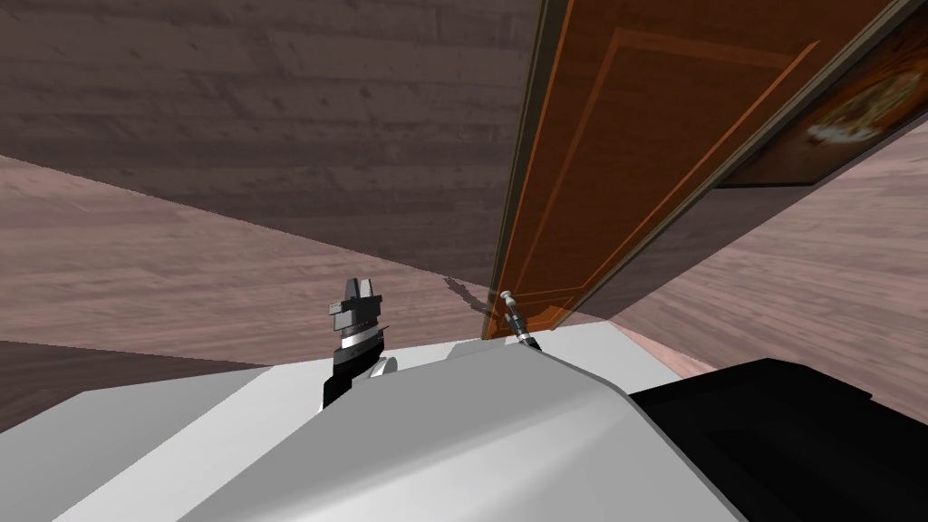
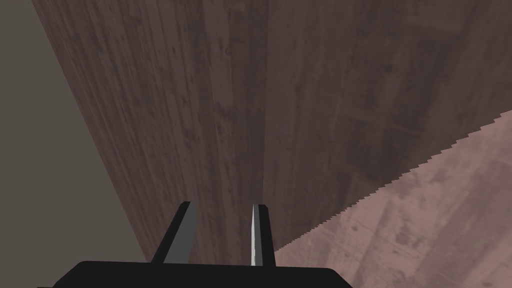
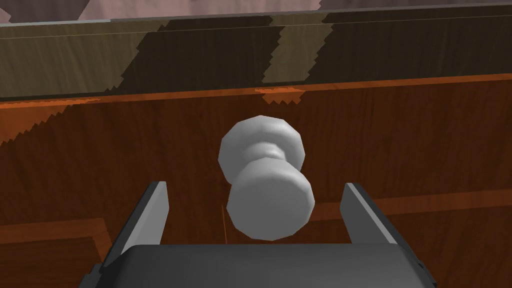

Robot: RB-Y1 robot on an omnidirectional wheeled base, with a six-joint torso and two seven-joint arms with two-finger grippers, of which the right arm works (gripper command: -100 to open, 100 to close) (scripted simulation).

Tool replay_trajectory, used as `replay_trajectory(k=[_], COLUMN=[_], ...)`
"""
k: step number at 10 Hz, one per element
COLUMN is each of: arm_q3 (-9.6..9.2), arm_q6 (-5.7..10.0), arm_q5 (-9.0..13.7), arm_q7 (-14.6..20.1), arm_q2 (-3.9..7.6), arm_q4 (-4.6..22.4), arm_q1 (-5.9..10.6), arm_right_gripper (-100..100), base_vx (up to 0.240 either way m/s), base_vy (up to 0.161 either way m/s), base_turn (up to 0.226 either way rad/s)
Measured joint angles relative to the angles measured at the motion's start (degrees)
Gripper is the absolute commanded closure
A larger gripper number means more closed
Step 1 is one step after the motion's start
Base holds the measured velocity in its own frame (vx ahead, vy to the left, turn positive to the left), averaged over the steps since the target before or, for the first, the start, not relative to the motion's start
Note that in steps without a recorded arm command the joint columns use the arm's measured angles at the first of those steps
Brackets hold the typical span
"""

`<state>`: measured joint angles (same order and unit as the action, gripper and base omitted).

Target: Pull the door open

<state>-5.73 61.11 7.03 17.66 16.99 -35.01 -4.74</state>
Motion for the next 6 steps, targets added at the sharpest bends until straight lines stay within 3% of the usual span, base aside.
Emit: replay_trajectory(k=[6], arm_q3=[-1.69], arm_q6=[-1.47], arm_q5=[3.89], arm_q7=[8.86], arm_q2=[-0.46], arm_q4=[1.18], arm_q1=[2.73], arm_right_gripper=[-100], base_vx=[-0.056], base_vy=[-0.015], base_turn=[0.019])
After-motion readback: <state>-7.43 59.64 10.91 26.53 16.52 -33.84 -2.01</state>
